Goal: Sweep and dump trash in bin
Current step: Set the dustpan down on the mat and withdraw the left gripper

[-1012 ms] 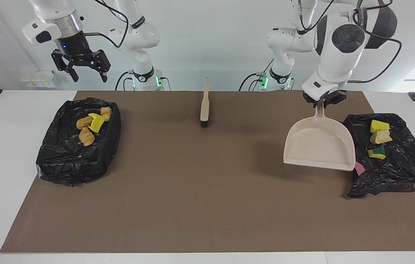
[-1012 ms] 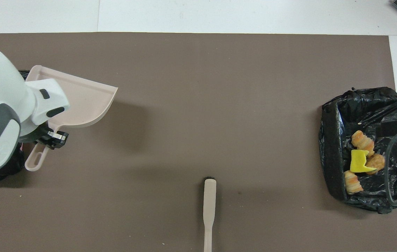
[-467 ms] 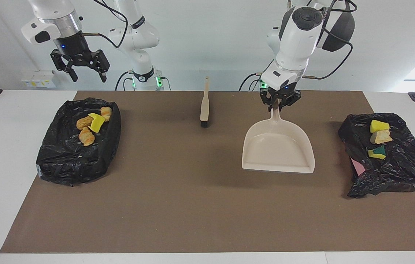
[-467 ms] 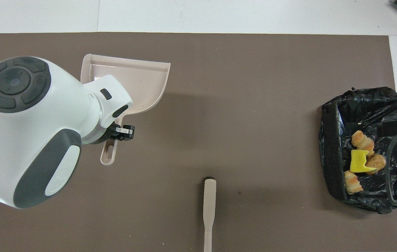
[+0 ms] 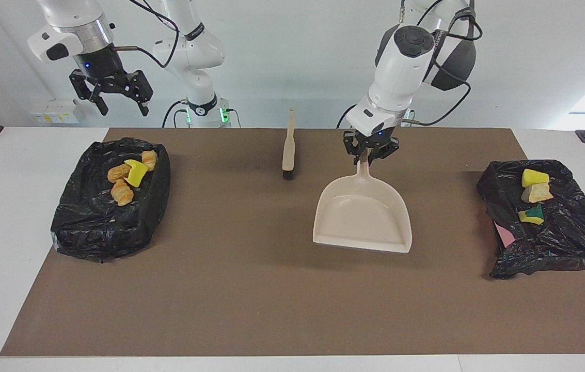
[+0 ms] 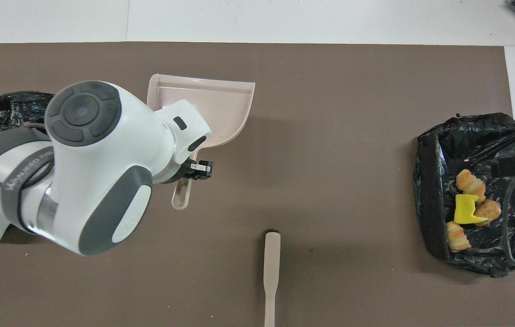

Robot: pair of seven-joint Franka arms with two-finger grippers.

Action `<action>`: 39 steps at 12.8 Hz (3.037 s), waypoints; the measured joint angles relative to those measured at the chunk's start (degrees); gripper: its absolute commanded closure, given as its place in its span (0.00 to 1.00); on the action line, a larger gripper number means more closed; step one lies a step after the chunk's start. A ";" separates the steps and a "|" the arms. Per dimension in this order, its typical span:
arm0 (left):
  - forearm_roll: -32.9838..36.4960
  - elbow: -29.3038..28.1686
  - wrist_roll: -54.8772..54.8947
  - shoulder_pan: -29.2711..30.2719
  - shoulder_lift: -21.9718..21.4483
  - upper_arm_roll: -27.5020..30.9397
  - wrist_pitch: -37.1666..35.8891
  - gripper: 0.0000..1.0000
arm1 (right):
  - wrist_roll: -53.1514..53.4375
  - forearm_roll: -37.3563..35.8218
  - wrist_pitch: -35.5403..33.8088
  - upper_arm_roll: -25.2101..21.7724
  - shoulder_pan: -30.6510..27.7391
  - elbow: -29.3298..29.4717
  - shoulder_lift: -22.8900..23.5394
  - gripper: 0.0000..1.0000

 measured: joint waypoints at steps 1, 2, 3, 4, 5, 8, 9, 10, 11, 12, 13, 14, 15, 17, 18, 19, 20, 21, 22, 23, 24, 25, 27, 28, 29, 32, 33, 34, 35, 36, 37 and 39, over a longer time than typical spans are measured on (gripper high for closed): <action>0.00 0.01 -1.34 -1.45 1.54 -0.03 1.06 1.00 | 0.00 0.00 0.17 0.00 0.00 0.00 0.00 0.00; 0.00 0.01 -3.20 -2.92 3.37 -0.05 3.15 1.00 | 0.00 0.00 0.50 -0.01 0.00 0.00 0.00 0.00; 0.00 0.02 -4.91 -4.13 5.19 -0.06 5.83 1.00 | 0.00 0.00 0.58 -0.01 -0.01 0.00 0.00 0.00; -0.01 0.05 -6.24 -5.03 6.77 -0.05 7.80 1.00 | 0.00 0.00 0.59 -0.06 -0.05 0.00 0.00 0.00; -0.01 0.09 -7.19 -5.80 8.24 -0.08 9.18 1.00 | 0.00 0.00 0.60 -0.16 -0.07 0.00 0.00 0.00; -0.01 0.14 -8.46 -7.88 10.81 -0.09 12.30 1.00 | 0.00 0.00 0.60 -0.25 -0.04 0.00 0.00 0.00; -0.02 0.13 -9.21 -8.51 11.18 -0.12 12.94 1.00 | 0.00 0.00 0.60 -0.25 -0.04 0.00 0.00 0.00; -0.02 0.13 -9.95 -9.17 11.57 -0.11 13.71 1.00 | 0.00 0.00 0.60 -0.25 -0.04 0.00 0.00 0.00; -0.02 0.12 -10.46 -9.78 12.12 -0.11 14.48 1.00 | 0.00 0.00 0.60 -0.25 -0.04 0.00 0.00 0.00; -0.02 0.09 -10.86 -10.46 12.88 -0.11 15.24 1.00 | 0.00 0.00 0.60 -0.25 -0.04 0.00 0.00 0.00; -0.02 0.06 -11.36 -11.12 13.82 -0.09 16.15 1.00 | 0.00 0.00 0.60 -0.25 -0.04 0.00 0.00 0.00; -0.02 0.02 -11.84 -11.78 14.96 -0.10 17.60 1.00 | 0.00 0.00 0.60 -0.25 -0.04 0.00 0.00 0.00; -0.02 0.01 -12.33 -12.33 16.31 -0.09 19.17 0.67 | 0.00 0.00 0.60 -0.25 -0.04 0.00 0.00 0.00; -0.03 0.10 -12.82 -12.49 18.19 0.04 20.55 0.17 | 0.00 0.00 0.59 -0.25 -0.04 0.00 0.00 0.00; -0.03 0.20 -13.27 -12.45 18.26 0.29 20.52 0.00 | 0.00 0.00 0.59 -0.25 -0.04 0.00 0.00 0.00; -0.03 0.49 -14.37 -12.41 18.08 0.61 20.15 0.00 | 0.00 0.00 0.59 -0.25 -0.04 0.00 0.00 0.00; -0.03 0.89 -15.54 -12.39 17.61 1.09 19.24 0.00 | 0.00 0.00 0.59 -0.25 -0.04 0.00 0.00 0.00; -0.03 1.23 -16.12 -12.28 16.81 1.96 18.12 0.00 | 0.00 0.00 0.59 -0.25 -0.04 0.00 0.00 0.00; -0.03 1.53 -16.26 -11.73 15.72 2.99 16.86 0.00 | 0.00 0.00 0.59 -0.25 -0.04 0.00 0.00 0.00; -0.03 1.66 -16.28 -10.47 14.43 3.64 15.62 0.00 | 0.00 0.00 0.59 -0.25 -0.04 0.00 0.00 0.00; -0.03 1.81 -16.28 -8.37 13.07 3.96 14.47 0.00 | 0.00 0.00 0.59 -0.25 -0.04 -0.02 0.00 0.00; -0.03 1.93 -16.19 -6.03 11.94 4.07 13.86 0.00 | 0.00 0.00 0.59 -0.25 -0.04 -0.02 0.00 0.00; -0.03 2.08 -15.31 -1.54 10.40 4.16 13.35 0.00 | 0.00 0.00 0.59 -0.25 -0.04 -0.02 0.00 0.00; -0.03 2.25 -14.33 0.29 10.04 4.19 13.21 0.00 | 0.00 0.00 0.59 -0.25 -0.04 -0.02 0.00 0.00; -0.03 2.70 -12.77 2.08 9.93 4.20 12.74 0.00 | 0.00 0.00 0.59 -0.25 -0.04 -0.02 0.00 0.00; -0.44 5.49 -5.88 7.95 9.84 3.92 7.71 0.00 | 0.00 0.00 0.59 -0.25 -0.04 -0.02 0.00 0.00; -1.25 6.28 -2.82 10.13 9.63 3.86 5.78 0.00 | 0.00 0.00 0.59 -0.25 -0.04 -0.02 0.00 0.00; -1.71 6.85 0.84 12.13 9.19 3.88 3.64 0.00 | 0.00 0.00 0.59 -0.25 -0.04 -0.02 0.00 0.00; -1.86 7.29 4.56 13.93 8.63 3.96 1.55 0.00 | 0.00 0.00 0.59 -0.25 -0.04 -0.03 0.00 0.00; -1.90 7.58 8.32 15.51 7.84 4.07 -0.14 0.00 | 0.00 0.00 0.59 -0.25 -0.04 -0.03 0.00 0.00; -1.90 7.69 11.94 17.04 6.64 4.27 -1.59 0.00 | 0.00 0.00 0.59 -0.25 -0.04 -0.04 0.00 0.00; -1.89 7.72 15.99 19.78 4.33 4.57 -4.29 0.00 | 0.00 0.00 0.57 -0.25 -0.04 -0.06 0.00 0.00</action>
